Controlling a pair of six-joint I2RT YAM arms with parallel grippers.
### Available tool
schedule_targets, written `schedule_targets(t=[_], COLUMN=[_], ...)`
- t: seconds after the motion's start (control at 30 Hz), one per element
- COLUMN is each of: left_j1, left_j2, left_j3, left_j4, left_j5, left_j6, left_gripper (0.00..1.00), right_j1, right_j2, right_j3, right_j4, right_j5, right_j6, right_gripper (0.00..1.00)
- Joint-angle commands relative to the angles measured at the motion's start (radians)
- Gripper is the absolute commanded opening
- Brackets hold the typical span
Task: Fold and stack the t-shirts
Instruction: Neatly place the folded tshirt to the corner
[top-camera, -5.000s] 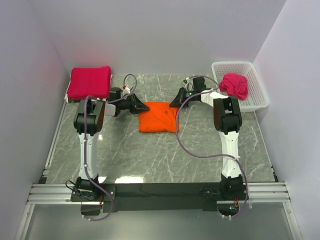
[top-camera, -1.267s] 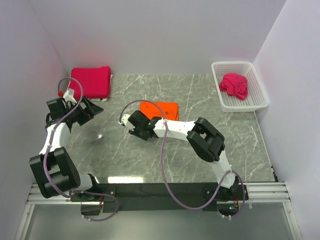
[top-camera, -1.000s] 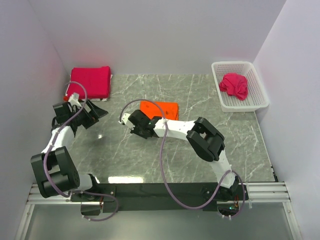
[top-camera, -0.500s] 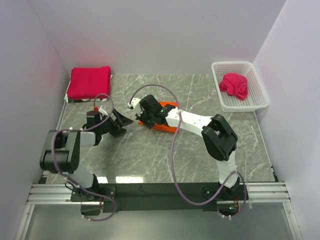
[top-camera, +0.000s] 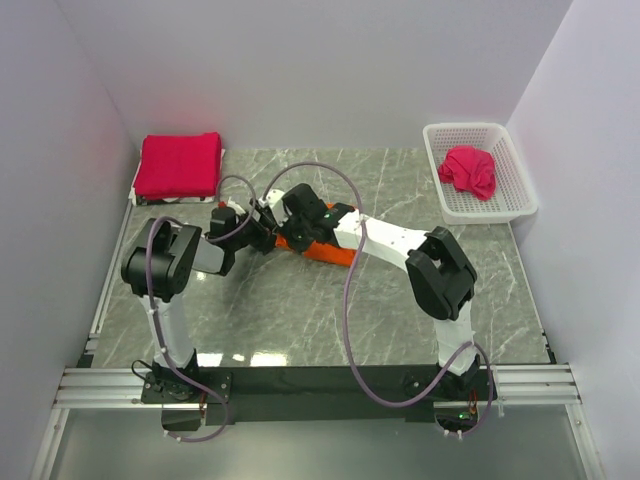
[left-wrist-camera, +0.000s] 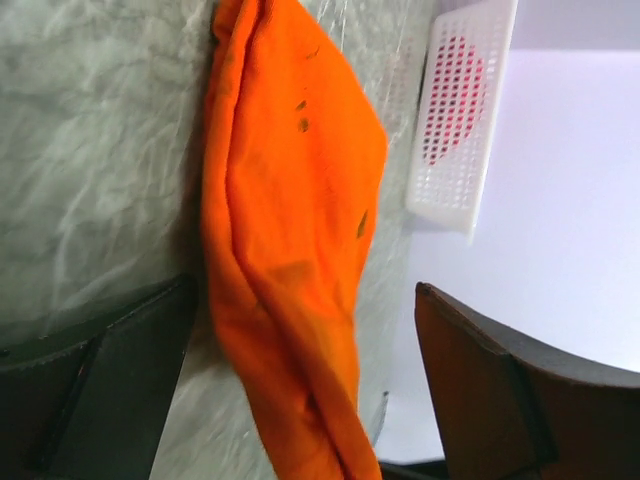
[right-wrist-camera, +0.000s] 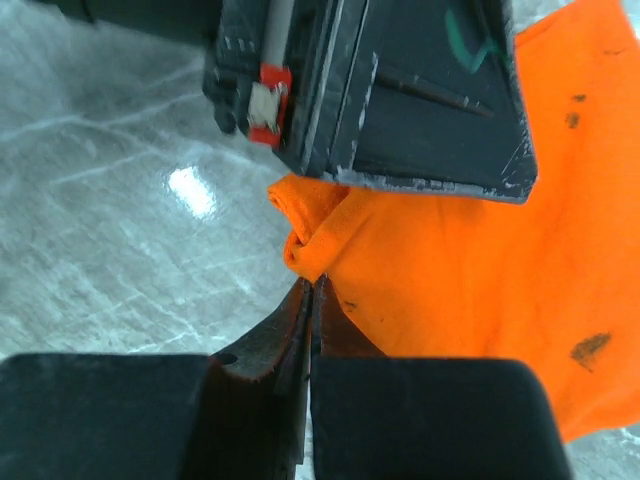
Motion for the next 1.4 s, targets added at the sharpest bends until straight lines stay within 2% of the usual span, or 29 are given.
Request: schedule_targets(t=[0.0,0.13,0.37,0.53,0.73,0.8,0.9,0.93,0.97,1.0,1.03,1.1,1.13,1.17,1.27,1.3,1.37], left_j1=[-0.025,-0.039,-0.059,-0.081,-0.093,-0.093,-0.093,-0.091,-0.090,-0.090,-0.085,-0.081,-0.075,-0.070,-0.049,-0.042,-0.023], left_j2=[0.032,0.046,0.112,0.163,0.204,0.213,0.218,0.218,0.212,0.204,0.200,0.186,0.180,0.164,0.138,0.134,0.118], left_j3=[0.027,0.031,0.112,0.151,0.185,0.194,0.221,0.247,0.269,0.293,0.342,0.419,0.491,0.513,0.596,0.622,0.671], left_j4=[0.027,0.015,0.001,0.030,0.053,0.053,0.035,0.017,-0.023,-0.110,-0.167,-0.311,-0.447,-0.483,-0.606,-0.640,-0.686], left_j5=[-0.060,-0.088,-0.134,-0.159,-0.192,-0.191,-0.186,-0.180,-0.177,-0.172,-0.172,-0.186,-0.197,-0.227,-0.266,-0.278,-0.298], left_j6=[-0.079,-0.099,-0.108,-0.114,-0.107,-0.095,-0.053,-0.008,0.022,0.057,0.139,0.249,0.358,0.408,0.562,0.597,0.672], left_gripper=[0.96,0.94,0.78,0.74,0.64,0.58,0.45,0.35,0.29,0.26,0.22,0.20,0.18,0.17,0.16,0.16,0.14], right_j1=[-0.018,-0.028,-0.028,-0.027,-0.028,-0.028,-0.028,-0.028,-0.028,-0.030,-0.038,-0.059,-0.073,-0.105,-0.171,-0.189,-0.212], right_j2=[-0.040,-0.040,-0.040,-0.045,-0.040,-0.040,-0.040,-0.038,-0.037,-0.037,-0.040,-0.072,-0.086,-0.113,-0.159,-0.172,-0.202], right_j3=[0.075,0.089,0.066,0.061,0.067,0.067,0.074,0.077,0.090,0.098,0.098,0.075,0.061,0.043,0.014,0.000,-0.032], right_j4=[0.011,0.012,0.020,0.031,0.032,0.032,0.026,0.013,0.002,-0.014,-0.033,-0.035,-0.031,-0.032,-0.051,-0.049,-0.047], right_j5=[0.002,-0.007,-0.027,-0.029,-0.036,-0.035,-0.038,-0.033,-0.023,-0.003,0.012,0.020,0.020,0.019,-0.001,-0.003,-0.010], right_j6=[0.038,0.047,0.066,0.078,0.082,0.082,0.082,0.084,0.092,0.095,0.102,0.130,0.141,0.160,0.176,0.176,0.167], right_gripper=[0.00,0.00,0.00,0.00,0.00,0.00,0.00,0.00,0.02,0.10,0.31,0.51,0.68,0.72,0.75,0.83,0.86])
